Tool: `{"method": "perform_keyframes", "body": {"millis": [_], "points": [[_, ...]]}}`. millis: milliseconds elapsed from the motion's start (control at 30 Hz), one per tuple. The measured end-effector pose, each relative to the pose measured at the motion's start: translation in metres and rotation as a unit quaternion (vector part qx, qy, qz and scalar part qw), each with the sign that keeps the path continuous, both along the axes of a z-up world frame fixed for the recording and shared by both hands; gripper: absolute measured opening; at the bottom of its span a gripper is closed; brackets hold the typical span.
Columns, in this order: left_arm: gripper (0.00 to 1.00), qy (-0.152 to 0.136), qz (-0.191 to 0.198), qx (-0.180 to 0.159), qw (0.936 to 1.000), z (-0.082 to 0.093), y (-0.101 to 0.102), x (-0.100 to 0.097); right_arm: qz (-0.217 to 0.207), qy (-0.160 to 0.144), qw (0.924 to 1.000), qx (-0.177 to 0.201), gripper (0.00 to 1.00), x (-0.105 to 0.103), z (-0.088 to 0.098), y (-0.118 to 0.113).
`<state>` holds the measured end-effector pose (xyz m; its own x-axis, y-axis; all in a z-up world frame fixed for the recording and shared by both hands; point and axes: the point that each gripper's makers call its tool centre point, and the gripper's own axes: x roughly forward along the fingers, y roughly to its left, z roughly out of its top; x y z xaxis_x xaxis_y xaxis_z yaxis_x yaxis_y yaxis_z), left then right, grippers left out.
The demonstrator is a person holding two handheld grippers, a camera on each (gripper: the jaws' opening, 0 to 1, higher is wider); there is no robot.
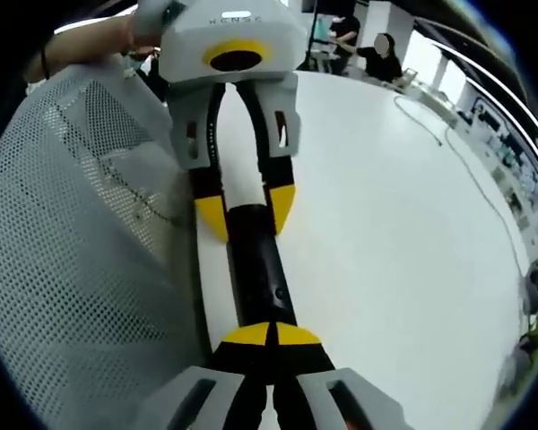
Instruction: Press the specified remote control buttons in sequence, fully releasing each button before pressing the next.
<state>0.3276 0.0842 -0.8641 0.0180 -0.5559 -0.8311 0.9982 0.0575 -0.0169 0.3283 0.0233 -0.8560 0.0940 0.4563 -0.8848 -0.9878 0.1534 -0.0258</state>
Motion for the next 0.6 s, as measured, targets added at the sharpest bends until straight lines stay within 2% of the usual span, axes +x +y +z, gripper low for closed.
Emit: {"method": "perform_keyframes", "body": {"millis": [167, 333, 400, 500, 600], "points": [[0.26, 0.000, -0.001, 0.000, 1.0000, 0.0002, 0.0004, 0.0000, -0.020, 0.008, 0.9997, -0.013, 0.00, 0.0014, -0.0004, 0.0009], [0.26, 0.000, -0.001, 0.001, 1.0000, 0.0003, 0.0003, 0.0001, -0.054, 0.021, 0.9983, -0.001, 0.00, 0.0024, -0.0003, 0.0001], [0.26, 0.000, 0.000, 0.000, 1.0000, -0.0001, 0.0007, 0.0001, -0.055, 0.019, 0.9983, 0.005, 0.00, 0.0016, 0.0000, -0.0007], [0.26, 0.000, 0.000, -0.002, 1.0000, 0.0002, 0.0007, 0.0000, -0.031, 0.015, 0.9993, 0.013, 0.00, 0.0005, 0.0013, -0.0001], [0.26, 0.001, 0.001, -0.004, 1.0000, 0.0003, 0.0007, -0.0001, -0.046, 0.029, 0.9982, 0.025, 0.00, 0.0026, 0.0030, 0.0019]]}}
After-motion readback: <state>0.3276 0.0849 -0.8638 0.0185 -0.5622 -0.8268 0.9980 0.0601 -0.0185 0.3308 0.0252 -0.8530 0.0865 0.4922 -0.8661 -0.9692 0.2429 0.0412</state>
